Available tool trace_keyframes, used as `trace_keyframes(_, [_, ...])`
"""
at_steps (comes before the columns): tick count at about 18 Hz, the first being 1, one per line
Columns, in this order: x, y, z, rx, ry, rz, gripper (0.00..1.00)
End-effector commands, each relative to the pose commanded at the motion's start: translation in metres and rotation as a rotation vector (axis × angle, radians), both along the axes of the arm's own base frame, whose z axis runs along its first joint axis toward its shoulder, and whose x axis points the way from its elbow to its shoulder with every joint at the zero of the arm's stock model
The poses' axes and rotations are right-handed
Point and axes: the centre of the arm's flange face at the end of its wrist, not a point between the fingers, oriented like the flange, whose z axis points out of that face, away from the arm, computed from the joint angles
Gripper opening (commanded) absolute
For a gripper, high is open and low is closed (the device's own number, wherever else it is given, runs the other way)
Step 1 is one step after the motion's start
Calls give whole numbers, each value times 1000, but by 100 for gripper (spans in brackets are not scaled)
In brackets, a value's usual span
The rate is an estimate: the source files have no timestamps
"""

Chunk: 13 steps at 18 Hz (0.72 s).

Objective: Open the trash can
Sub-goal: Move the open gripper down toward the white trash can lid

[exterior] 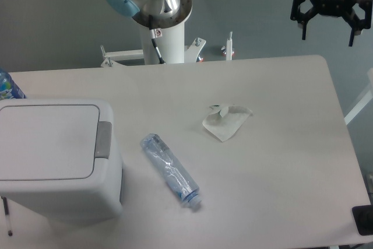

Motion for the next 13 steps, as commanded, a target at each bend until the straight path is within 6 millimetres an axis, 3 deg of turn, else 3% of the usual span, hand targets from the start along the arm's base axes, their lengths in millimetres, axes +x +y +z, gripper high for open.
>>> trace_keyframes(4, [7,8,3,8,-1,6,100])
trace_keyframes(11, [52,96,10,170,-56,261,100])
trace_keyframes(13, [63,118,4,193,-99,318,100])
